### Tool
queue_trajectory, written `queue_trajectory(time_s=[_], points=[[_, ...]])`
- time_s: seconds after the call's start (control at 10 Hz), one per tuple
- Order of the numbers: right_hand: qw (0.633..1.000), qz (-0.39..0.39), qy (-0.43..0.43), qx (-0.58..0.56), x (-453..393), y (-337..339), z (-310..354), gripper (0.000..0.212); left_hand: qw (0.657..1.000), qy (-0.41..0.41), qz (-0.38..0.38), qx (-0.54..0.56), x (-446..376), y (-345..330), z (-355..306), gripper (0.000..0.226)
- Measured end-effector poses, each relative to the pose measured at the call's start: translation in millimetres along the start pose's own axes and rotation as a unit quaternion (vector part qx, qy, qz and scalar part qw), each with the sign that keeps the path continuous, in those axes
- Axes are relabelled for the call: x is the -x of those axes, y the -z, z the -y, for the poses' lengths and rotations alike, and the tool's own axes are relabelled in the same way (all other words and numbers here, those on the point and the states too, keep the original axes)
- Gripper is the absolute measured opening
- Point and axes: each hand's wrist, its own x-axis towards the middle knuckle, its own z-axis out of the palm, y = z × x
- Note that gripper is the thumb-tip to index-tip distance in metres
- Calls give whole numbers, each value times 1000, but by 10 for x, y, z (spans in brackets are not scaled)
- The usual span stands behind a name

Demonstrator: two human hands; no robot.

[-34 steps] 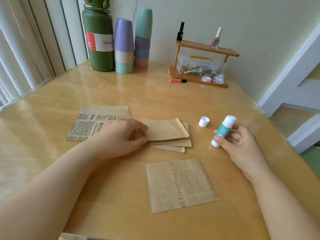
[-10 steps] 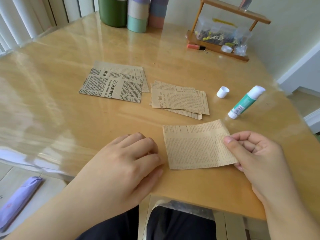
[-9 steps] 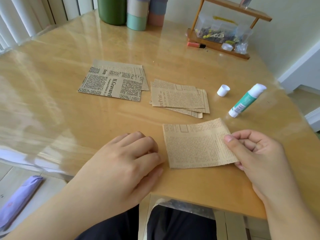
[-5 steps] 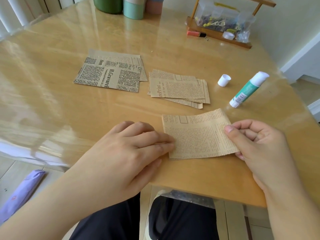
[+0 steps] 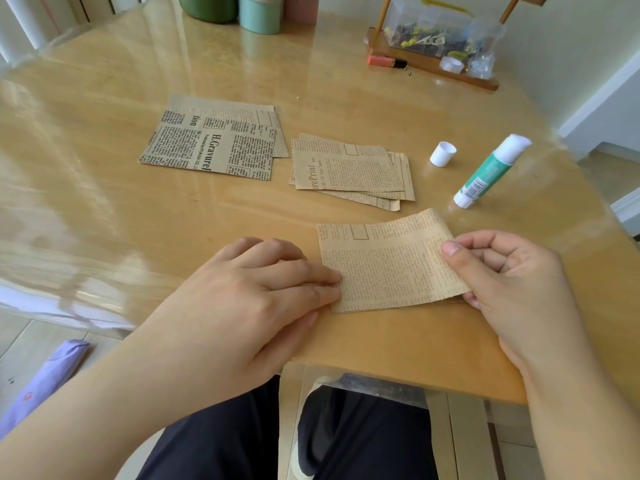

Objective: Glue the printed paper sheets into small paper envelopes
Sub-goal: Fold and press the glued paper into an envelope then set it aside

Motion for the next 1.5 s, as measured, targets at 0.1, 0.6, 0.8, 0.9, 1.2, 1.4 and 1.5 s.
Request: queue_trajectory(time_s=[0.1, 0.6, 0.8, 0.9, 1.2, 1.4, 1.5], points=[[1000, 2, 1, -1, -2, 0, -4, 7, 1000, 0, -1, -2, -6, 0, -5, 32], [1000, 5, 9, -5, -4, 17, -13, 7, 1000, -2, -2, -3, -3, 7, -5, 32], [1000, 5, 11, -4, -10, 21, -27, 9, 1000, 1, -2, -7, -2, 9, -11, 32], [1000, 2, 6, 5, -14, 20, -25, 9, 1000, 1, -3, -9, -8, 0, -13, 32], [979, 36, 29, 197, -117, 183, 3, 16, 1000, -5, -15, -7, -15, -18, 5, 32], [973, 65, 17, 220, -202, 216, -13, 15, 1000, -2, -16, -4, -18, -21, 4, 32], [973, 70, 13, 220, -223, 220, -14, 15, 1000, 0, -17, -6, -17, -26, 2, 32]])
